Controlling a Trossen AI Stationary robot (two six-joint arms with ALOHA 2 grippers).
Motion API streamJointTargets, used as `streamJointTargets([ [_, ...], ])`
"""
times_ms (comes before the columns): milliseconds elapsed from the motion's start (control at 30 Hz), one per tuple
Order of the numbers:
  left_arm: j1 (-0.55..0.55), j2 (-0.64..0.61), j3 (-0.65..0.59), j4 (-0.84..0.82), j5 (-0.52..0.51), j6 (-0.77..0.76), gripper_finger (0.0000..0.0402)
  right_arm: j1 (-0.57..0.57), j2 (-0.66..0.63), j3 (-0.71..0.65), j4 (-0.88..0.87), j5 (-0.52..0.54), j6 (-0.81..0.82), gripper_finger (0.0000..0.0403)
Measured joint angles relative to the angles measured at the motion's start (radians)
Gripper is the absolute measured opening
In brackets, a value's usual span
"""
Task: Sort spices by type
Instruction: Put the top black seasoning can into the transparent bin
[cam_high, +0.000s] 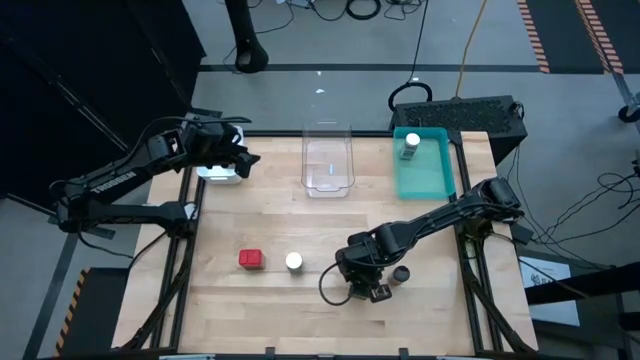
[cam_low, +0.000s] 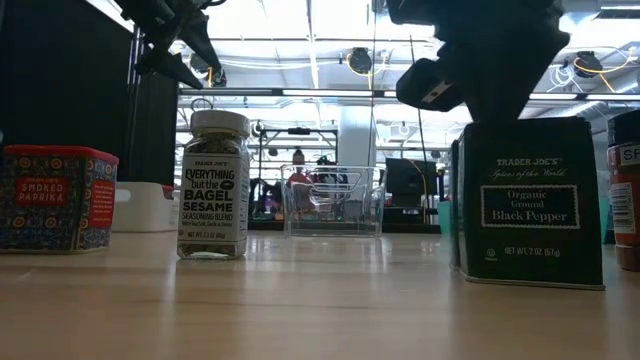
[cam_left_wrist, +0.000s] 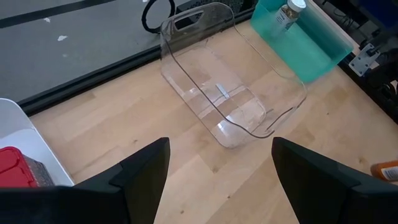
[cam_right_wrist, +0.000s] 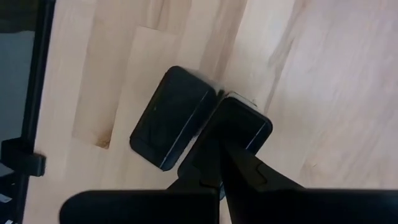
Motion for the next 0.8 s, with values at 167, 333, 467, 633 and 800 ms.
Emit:
streamJointTargets([
  [167, 0.0, 0.0, 0.0, 0.0, -0.012, 0.0, 0.0288, -0.012, 0.0, 0.0, -0.002, 0.013, -0.001, 0.0],
  [333, 0.0, 0.0, 0.0, -0.001, -0.012, 0.0, 0.0288, -0.022, -0.003, 0.0, -0.013, 0.06, -0.025, 0.0],
  [467, 0.0, 0.0, 0.0, -0.001, -0.012, 0.0, 0.0288, -0.025, -0.003, 0.0, -0.019, 0.041, -0.042, 0.0],
  [633, 0.0, 0.0, 0.0, -0.001, -0.012, 0.0, 0.0288, -0.025, -0.034, -0.006, -0.034, 0.042, -0.001, 0.0],
  [800, 0.0, 0.0, 0.0, -0.001, -0.012, 0.0, 0.0288, -0.025, -0.083, -0.005, -0.057, 0.04, 0.099, 0.0],
])
